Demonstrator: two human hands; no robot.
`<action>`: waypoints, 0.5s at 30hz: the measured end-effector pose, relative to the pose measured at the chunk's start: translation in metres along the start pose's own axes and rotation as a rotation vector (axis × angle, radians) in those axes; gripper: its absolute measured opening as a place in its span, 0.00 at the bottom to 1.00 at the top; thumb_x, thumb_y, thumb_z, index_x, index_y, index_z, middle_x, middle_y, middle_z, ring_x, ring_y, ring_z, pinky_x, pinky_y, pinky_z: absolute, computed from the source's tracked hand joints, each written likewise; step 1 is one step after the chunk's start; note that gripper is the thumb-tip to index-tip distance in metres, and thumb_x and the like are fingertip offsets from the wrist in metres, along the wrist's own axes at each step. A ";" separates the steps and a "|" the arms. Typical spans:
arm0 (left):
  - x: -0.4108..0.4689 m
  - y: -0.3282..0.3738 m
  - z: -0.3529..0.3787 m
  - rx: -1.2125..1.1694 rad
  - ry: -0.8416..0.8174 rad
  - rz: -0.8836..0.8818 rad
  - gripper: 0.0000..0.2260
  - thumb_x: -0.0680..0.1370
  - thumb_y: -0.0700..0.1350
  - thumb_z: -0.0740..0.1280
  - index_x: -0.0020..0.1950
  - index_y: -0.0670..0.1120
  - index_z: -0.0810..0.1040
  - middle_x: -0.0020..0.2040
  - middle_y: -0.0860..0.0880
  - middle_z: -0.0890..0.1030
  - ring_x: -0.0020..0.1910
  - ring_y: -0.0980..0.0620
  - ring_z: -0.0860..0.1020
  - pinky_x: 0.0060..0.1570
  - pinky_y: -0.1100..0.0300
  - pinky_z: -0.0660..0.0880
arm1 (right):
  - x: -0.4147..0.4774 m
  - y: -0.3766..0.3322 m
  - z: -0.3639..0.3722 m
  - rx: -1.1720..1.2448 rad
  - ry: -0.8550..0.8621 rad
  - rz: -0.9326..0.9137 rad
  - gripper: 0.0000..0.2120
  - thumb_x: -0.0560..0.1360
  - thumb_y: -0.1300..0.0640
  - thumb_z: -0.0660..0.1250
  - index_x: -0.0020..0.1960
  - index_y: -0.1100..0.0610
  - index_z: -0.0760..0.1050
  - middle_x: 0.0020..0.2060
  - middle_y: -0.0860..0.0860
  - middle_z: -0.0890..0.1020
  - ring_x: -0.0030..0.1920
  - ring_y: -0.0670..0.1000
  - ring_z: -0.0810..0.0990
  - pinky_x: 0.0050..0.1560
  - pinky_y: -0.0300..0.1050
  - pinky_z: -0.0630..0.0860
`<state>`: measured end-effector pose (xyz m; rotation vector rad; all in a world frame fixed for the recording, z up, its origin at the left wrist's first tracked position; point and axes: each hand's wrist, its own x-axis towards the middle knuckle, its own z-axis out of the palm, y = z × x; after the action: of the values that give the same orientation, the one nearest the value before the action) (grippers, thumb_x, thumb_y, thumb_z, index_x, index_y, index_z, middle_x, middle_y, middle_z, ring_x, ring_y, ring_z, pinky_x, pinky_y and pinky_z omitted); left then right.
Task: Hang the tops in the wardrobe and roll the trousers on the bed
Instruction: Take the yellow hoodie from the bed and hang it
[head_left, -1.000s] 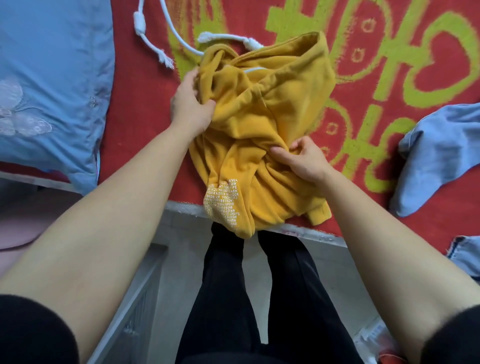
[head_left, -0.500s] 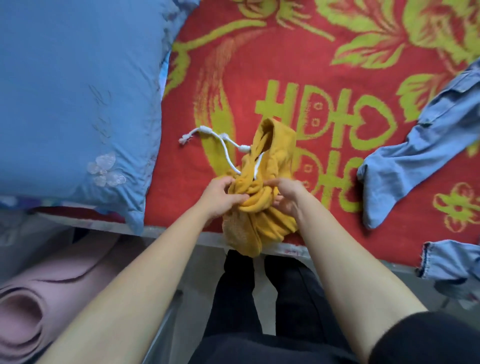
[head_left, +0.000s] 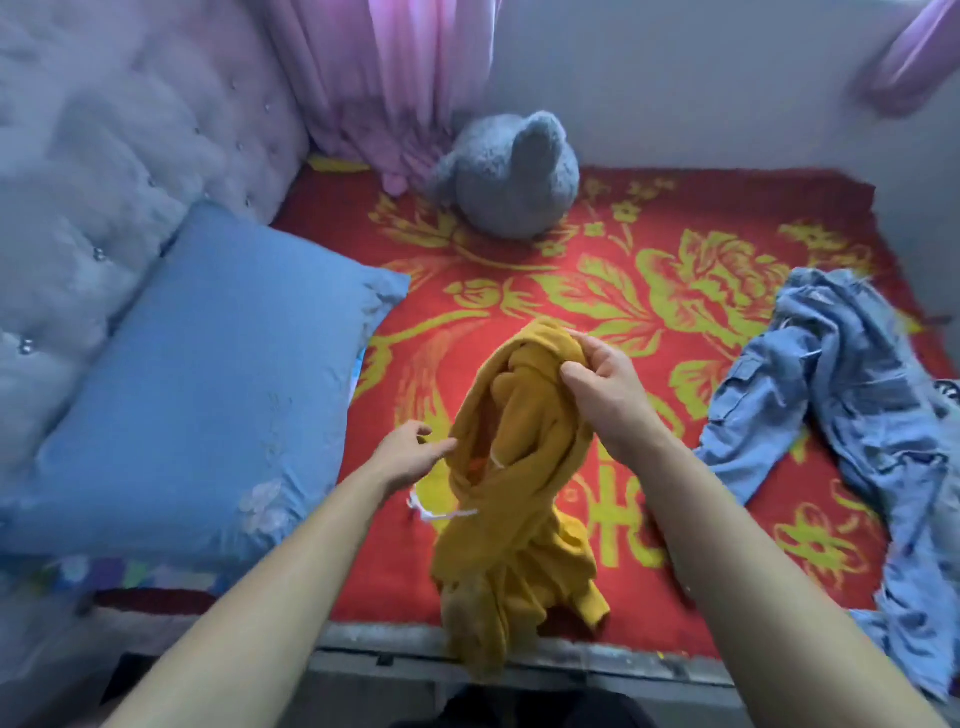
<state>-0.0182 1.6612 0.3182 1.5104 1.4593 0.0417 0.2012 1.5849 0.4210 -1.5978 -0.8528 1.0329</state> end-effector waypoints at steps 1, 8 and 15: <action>-0.009 0.014 -0.004 -0.038 -0.039 0.034 0.27 0.75 0.53 0.71 0.67 0.38 0.72 0.54 0.43 0.79 0.50 0.42 0.79 0.49 0.50 0.75 | -0.002 -0.023 -0.003 0.070 -0.026 -0.042 0.24 0.68 0.62 0.59 0.61 0.52 0.80 0.49 0.54 0.86 0.50 0.54 0.85 0.53 0.52 0.82; -0.078 0.064 0.003 -0.266 -0.142 0.023 0.19 0.69 0.54 0.63 0.52 0.44 0.81 0.41 0.47 0.83 0.38 0.49 0.80 0.41 0.52 0.79 | -0.011 -0.121 -0.018 0.462 -0.201 -0.229 0.23 0.70 0.66 0.61 0.63 0.54 0.79 0.49 0.56 0.86 0.49 0.54 0.85 0.48 0.50 0.82; -0.127 0.044 0.031 -0.682 0.414 -0.058 0.11 0.75 0.40 0.68 0.57 0.46 0.80 0.51 0.43 0.83 0.50 0.42 0.82 0.51 0.38 0.80 | -0.039 -0.007 -0.006 -0.013 -0.117 0.468 0.61 0.59 0.33 0.78 0.80 0.51 0.49 0.72 0.54 0.67 0.71 0.58 0.69 0.67 0.57 0.70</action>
<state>-0.0012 1.5542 0.4043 0.9227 1.5838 0.7772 0.1916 1.5489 0.4369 -1.8074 -0.5692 1.4611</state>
